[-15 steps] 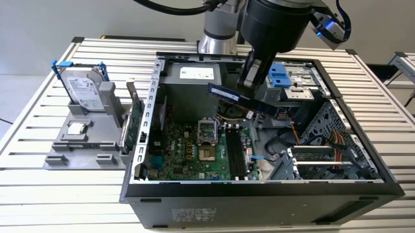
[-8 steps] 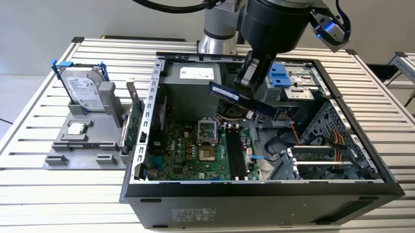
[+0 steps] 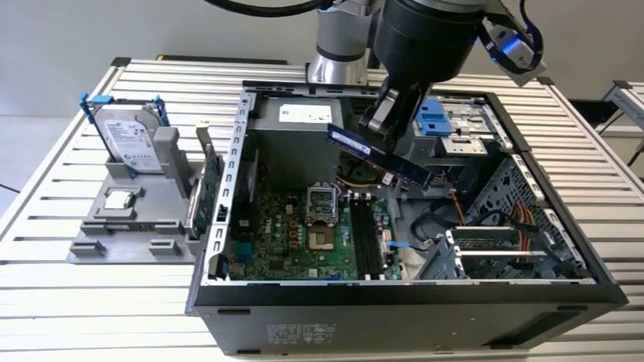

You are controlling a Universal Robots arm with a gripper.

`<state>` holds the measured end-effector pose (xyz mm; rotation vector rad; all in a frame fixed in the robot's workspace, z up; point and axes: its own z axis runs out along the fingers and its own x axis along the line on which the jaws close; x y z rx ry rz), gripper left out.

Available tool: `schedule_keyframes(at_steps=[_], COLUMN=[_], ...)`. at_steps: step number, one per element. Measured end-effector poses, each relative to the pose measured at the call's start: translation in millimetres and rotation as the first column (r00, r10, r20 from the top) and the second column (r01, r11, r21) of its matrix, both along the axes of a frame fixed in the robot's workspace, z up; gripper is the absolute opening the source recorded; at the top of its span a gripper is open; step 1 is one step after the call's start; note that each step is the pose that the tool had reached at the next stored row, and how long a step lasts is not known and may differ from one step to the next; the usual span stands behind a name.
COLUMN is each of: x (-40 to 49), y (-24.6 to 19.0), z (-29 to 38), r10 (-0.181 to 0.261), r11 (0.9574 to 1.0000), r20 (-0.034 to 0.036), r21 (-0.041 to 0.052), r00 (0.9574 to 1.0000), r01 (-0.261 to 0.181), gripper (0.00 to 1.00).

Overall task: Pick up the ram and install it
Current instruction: 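Insert the ram into the slot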

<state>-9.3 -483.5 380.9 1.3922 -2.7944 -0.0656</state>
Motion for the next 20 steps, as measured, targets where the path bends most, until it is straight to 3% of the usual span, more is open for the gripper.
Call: schedule_keyframes(at_steps=[10, 20], x=[0.0, 0.1], y=[0.0, 0.0], z=[0.0, 0.0], r10=[-0.100, -0.199], r11=[0.9950, 0.9799], r20=[0.0000, 0.0000], r21=[0.0000, -0.0001], r00=[0.9950, 0.9799], r01=[0.100, 0.199], gripper=[0.00, 0.00])
